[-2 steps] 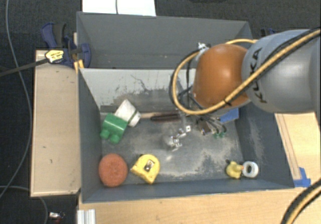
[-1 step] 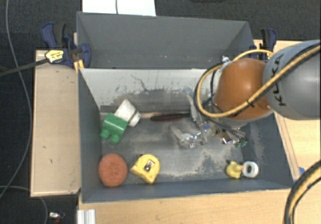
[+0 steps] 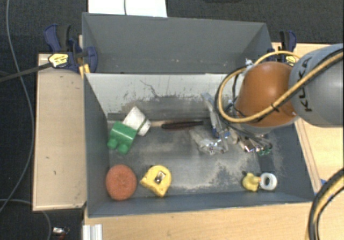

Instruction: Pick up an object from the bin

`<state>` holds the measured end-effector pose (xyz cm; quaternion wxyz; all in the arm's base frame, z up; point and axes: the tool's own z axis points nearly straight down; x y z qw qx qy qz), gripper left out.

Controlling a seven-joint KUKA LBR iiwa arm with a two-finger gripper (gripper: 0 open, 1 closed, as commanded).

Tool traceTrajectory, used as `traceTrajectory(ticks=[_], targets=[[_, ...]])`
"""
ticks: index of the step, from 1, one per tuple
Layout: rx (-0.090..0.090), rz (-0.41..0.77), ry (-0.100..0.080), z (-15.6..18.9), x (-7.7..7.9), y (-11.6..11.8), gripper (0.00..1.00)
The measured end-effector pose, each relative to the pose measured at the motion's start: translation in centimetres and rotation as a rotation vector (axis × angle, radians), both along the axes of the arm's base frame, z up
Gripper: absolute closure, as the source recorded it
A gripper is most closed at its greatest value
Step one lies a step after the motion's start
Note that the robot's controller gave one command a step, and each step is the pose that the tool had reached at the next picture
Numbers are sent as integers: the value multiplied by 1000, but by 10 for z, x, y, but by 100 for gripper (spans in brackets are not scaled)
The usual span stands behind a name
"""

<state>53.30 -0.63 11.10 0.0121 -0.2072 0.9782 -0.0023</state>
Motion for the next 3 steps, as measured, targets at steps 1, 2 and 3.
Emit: traceTrajectory(ticks=[1, 2, 3], targets=[[2, 44, 10, 56, -24, -13, 0], [-1, 77, -5, 79, -15, -11, 0], [-9, 406, 2, 116, -4, 2, 0]])
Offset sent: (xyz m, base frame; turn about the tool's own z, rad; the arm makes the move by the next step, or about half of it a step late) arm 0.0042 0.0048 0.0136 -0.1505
